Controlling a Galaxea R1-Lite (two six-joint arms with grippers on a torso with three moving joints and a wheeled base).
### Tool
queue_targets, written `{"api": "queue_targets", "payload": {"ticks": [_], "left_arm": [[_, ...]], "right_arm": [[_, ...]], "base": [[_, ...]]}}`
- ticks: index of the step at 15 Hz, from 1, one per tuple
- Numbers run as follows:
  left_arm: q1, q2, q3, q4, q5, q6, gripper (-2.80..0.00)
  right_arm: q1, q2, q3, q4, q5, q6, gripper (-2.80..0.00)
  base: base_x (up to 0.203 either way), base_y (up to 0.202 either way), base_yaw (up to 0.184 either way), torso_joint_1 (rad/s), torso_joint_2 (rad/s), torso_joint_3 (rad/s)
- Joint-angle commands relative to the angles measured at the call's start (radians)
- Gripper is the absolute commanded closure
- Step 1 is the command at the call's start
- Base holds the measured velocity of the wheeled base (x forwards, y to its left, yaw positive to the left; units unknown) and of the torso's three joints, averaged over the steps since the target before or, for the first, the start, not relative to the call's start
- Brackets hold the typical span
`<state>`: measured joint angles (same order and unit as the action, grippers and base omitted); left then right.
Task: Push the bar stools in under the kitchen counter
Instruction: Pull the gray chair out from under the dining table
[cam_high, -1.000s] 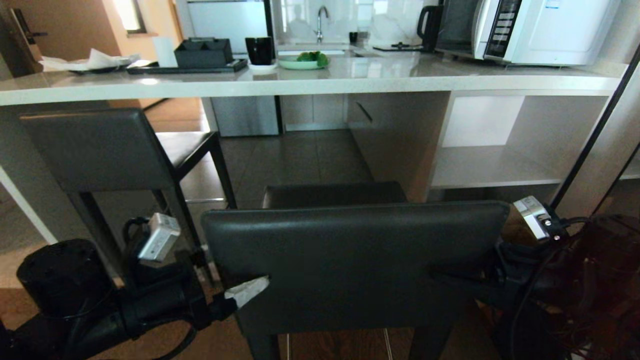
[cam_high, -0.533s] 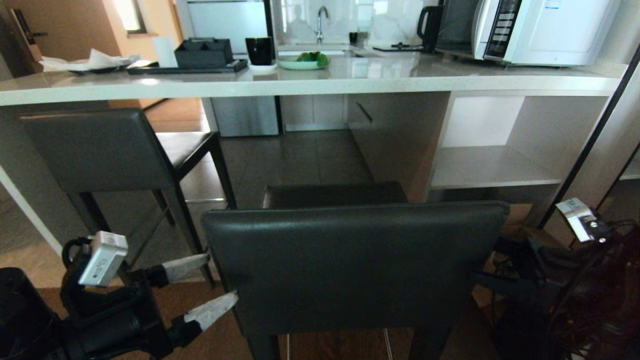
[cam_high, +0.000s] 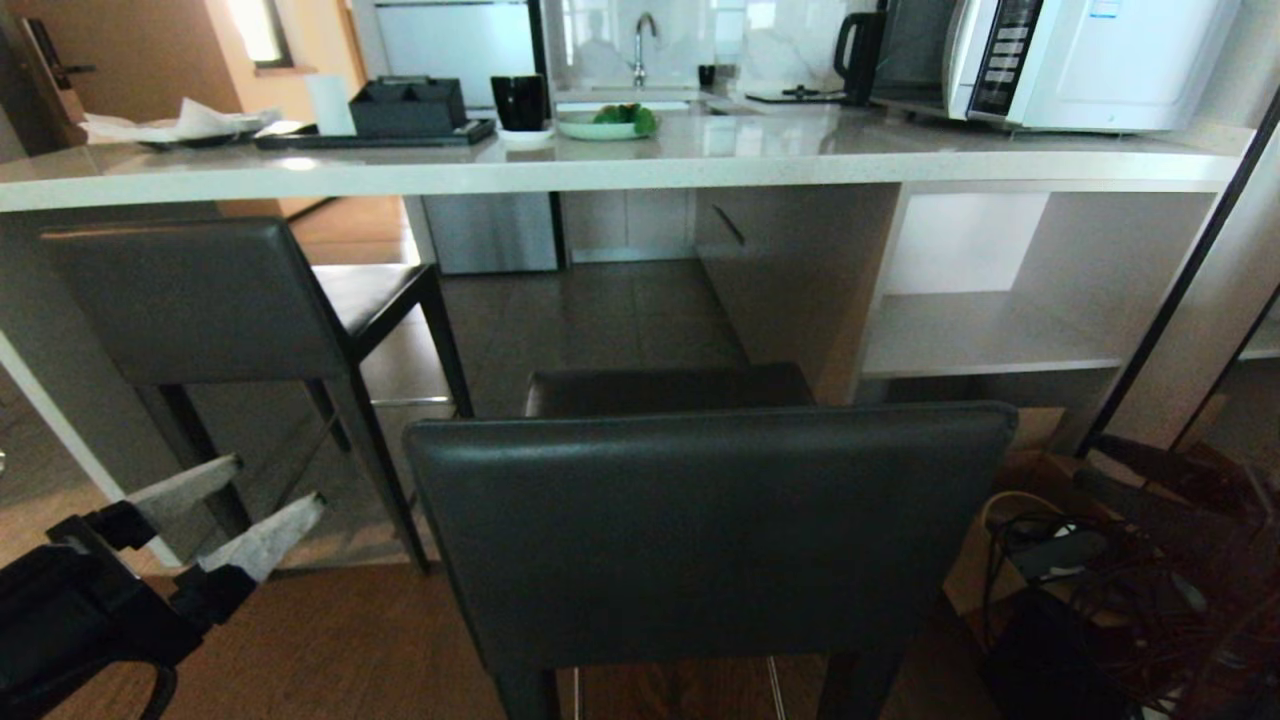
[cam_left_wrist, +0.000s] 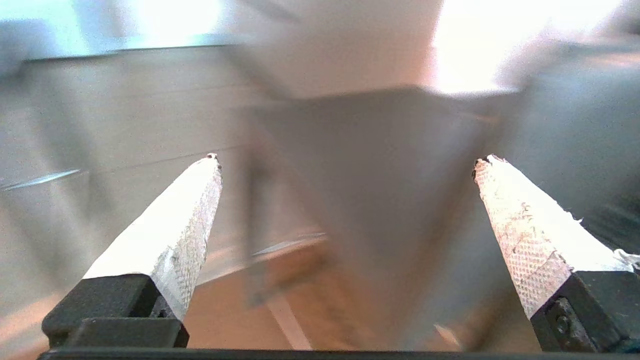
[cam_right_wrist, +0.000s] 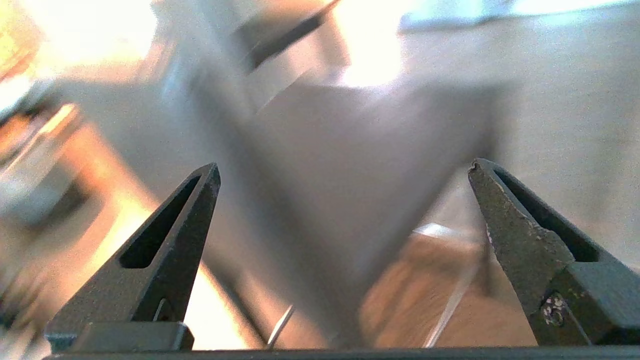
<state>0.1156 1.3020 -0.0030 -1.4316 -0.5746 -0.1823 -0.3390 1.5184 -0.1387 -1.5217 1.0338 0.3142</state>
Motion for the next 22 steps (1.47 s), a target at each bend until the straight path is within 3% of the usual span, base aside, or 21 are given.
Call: {"api": "queue_targets", "payload": {"ticks": [1, 4, 7, 10, 13, 15, 18, 22], "left_arm": [[0.127, -0.107, -0.03, 0.121, 0.073, 0.002, -2.8], [0.135, -0.177, -0.137, 0.372, 0.257, 0.003, -2.8], [0.127, -0.213, -0.247, 0.561, 0.376, 0.007, -2.8], [0.089, -0.194, -0.271, 0.583, 0.466, 0.027, -2.8], [0.009, -0.161, -0.261, 0.58, 0.56, 0.108, -2.8], [-0.033, -0.22, -0.259, 0.58, 0.585, 0.116, -2.8], [-0.04, -0.371, -0.219, 0.592, 0.587, 0.122, -2.8], [-0.041, -0.637, -0.196, 0.788, 0.578, 0.14, -2.8]], "right_arm": [[-0.057, -0.084, -0.028, -0.008, -0.167, 0.041, -2.8], [-0.066, -0.152, -0.035, 0.025, -0.228, 0.004, -2.8], [-0.064, -0.22, -0.12, 0.262, -0.374, -0.012, -2.8], [-0.058, -0.318, -0.21, 0.616, -0.504, -0.019, -2.8], [0.002, -0.502, -0.275, 1.014, -0.598, -0.131, -2.8], [0.072, -0.589, -0.297, 1.077, -0.667, -0.183, -2.8], [0.105, -0.704, -0.285, 1.098, -0.652, -0.283, -2.8], [0.193, -0.916, -0.258, 1.236, -0.511, -0.261, -2.8]], "base": [[0.0, 0.0, 0.0, 0.0, 0.0, 0.0], [0.0, 0.0, 0.0, 0.0, 0.0, 0.0], [0.0, 0.0, 0.0, 0.0, 0.0, 0.0], [0.0, 0.0, 0.0, 0.0, 0.0, 0.0], [0.0, 0.0, 0.0, 0.0, 0.0, 0.0], [0.0, 0.0, 0.0, 0.0, 0.0, 0.0], [0.0, 0.0, 0.0, 0.0, 0.0, 0.0], [0.0, 0.0, 0.0, 0.0, 0.0, 0.0]]}}
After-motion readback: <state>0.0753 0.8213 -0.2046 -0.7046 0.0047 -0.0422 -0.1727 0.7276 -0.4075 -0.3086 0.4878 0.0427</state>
